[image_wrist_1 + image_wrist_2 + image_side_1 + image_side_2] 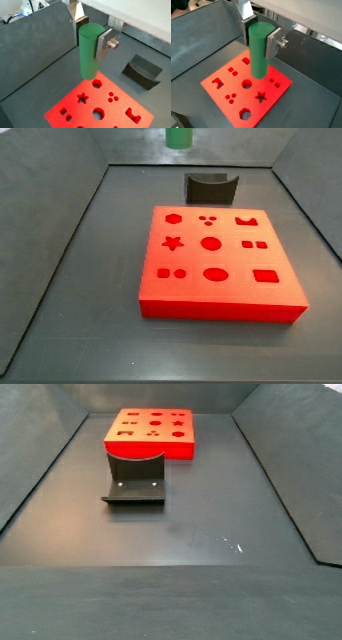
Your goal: Insert the round object.
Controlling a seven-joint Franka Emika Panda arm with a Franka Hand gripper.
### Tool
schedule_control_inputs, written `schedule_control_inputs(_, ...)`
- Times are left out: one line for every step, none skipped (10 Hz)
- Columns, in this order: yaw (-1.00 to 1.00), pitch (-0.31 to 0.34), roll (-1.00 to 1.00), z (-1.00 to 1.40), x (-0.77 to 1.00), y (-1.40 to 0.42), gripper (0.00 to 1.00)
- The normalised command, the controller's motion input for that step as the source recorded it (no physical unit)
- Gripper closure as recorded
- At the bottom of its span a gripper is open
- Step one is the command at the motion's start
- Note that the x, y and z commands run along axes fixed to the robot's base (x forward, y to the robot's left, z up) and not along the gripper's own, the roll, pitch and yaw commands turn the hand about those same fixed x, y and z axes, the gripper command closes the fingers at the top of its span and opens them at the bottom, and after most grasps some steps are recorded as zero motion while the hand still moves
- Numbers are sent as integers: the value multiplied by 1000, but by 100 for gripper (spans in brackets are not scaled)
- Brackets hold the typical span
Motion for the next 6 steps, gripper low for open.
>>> schedule_control_inputs(-91,-57,-69,-209,789,-134,100)
schedule_control_inputs(0,-54,-60,-306,1000,-71,100)
schedule_control_inputs(0,-59,-51,-326,1000,-60,100)
schedule_control_inputs(0,-61,-27,-326,1000,-66,100)
schedule_control_inputs(0,-56,0,-303,1000,-66,100)
schedule_control_inputs(0,-37,11,-280,1000,-3,100)
